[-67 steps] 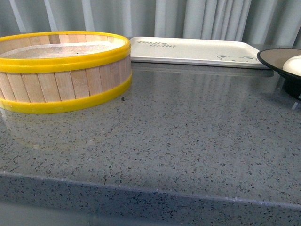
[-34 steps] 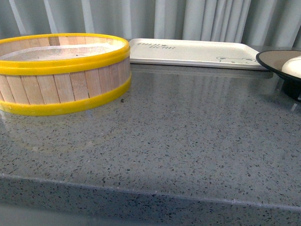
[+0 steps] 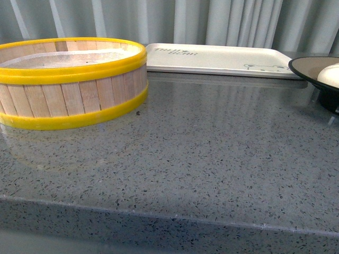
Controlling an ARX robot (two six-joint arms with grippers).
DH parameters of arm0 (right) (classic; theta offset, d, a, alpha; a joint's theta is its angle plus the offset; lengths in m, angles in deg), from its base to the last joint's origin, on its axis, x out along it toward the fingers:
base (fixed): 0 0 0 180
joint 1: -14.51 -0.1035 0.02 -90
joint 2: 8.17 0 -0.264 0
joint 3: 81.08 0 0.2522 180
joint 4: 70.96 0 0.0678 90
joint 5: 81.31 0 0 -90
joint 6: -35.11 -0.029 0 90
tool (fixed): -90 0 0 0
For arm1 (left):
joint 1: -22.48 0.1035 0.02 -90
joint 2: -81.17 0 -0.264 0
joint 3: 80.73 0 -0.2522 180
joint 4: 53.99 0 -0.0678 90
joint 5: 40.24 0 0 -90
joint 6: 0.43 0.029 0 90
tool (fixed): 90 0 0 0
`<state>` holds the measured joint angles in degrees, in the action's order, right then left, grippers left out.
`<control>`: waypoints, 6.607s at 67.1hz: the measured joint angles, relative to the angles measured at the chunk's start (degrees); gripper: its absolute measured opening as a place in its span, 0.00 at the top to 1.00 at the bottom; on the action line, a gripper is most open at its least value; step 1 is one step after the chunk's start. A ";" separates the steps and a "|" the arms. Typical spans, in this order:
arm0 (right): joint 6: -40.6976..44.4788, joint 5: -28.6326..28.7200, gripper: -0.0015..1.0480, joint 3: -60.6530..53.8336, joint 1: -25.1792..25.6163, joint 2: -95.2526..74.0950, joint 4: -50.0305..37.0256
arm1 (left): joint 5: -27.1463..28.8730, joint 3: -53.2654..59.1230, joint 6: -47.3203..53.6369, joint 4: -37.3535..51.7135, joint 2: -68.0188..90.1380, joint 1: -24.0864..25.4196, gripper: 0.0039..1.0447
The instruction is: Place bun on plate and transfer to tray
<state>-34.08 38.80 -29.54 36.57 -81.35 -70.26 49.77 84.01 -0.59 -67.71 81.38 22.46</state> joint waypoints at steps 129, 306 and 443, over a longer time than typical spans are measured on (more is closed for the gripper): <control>-9.86 -4.13 0.98 55.15 -15.96 -44.98 -0.90 | -0.02 0.00 0.00 0.00 0.00 0.00 0.06; 69.13 -30.12 0.10 -15.63 17.07 16.74 -19.04 | -0.02 0.00 0.00 0.00 0.00 0.00 0.06; 69.24 -30.03 0.24 -37.27 -21.86 72.94 13.05 | 0.00 0.00 0.00 0.00 -0.02 0.00 0.06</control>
<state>35.16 8.77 -66.81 14.71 -8.42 -57.21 49.77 84.01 -0.59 -67.71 81.36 22.46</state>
